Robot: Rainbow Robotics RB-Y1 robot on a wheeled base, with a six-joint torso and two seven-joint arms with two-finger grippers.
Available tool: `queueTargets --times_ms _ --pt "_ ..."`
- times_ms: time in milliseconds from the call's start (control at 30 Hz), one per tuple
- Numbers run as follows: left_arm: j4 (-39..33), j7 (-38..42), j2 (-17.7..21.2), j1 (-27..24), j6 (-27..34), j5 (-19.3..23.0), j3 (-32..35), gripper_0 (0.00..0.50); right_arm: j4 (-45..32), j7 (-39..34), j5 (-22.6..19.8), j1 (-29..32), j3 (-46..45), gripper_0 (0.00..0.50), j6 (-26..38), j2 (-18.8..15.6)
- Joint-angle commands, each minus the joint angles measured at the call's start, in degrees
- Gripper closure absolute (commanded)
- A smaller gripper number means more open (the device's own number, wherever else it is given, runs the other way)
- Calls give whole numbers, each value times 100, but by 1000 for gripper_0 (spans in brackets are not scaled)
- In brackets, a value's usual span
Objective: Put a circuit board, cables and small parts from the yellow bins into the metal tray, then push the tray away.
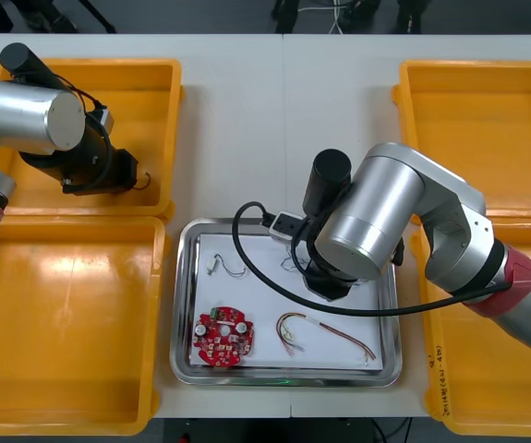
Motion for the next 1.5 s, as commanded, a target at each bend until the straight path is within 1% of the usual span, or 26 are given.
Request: queueTargets --times_ms 33,233,300,400,467,533,733,833,1000,1067,1200,1333,1500 --pt "-78 -757 188 123 -60 70 -102 500 -448 -174 -2 -109 -284 0 372 33" --pt "-87 -766 240 114 -24 97 -102 500 -685 -156 -63 -241 -600 0 882 42" --pt "-122 -775 267 97 20 114 -58 500 -720 -147 -160 -285 -750 0 1022 33" --pt "-254 -775 284 70 231 123 83 500 -738 -165 -432 -364 -1101 0 1273 42" --pt "-386 -748 302 53 485 88 223 500 -756 -174 -643 -426 -1435 0 1273 33" --pt "-544 -722 311 44 626 53 294 500 -800 -191 -731 -452 -1681 0 1273 33" --pt "-904 -652 425 53 793 9 434 500 -1186 -314 -643 -452 -2402 0 1273 -19" --pt "-1089 -643 443 26 942 -9 557 500 -1230 -393 -678 -452 -2701 0 1273 -81" --pt "-1282 -608 443 -97 1391 -70 680 500 -1230 -508 -828 -452 -3079 0 1273 -327" --pt "-1388 -590 443 -123 1610 -97 733 500 -1230 -639 -881 -443 -3219 0 1273 -476" --pt "-1687 -564 407 -132 1988 -123 830 500 -1221 -1140 -1092 -408 -3448 0 1273 -784" --pt "-1924 -537 284 -132 2322 -193 935 500 -1230 -1457 -1241 -347 -3650 0 1273 -1057" --pt "-2363 -397 12 -132 2727 -308 962 500 -1221 -1887 -1399 -92 -4072 0 1273 -1391"
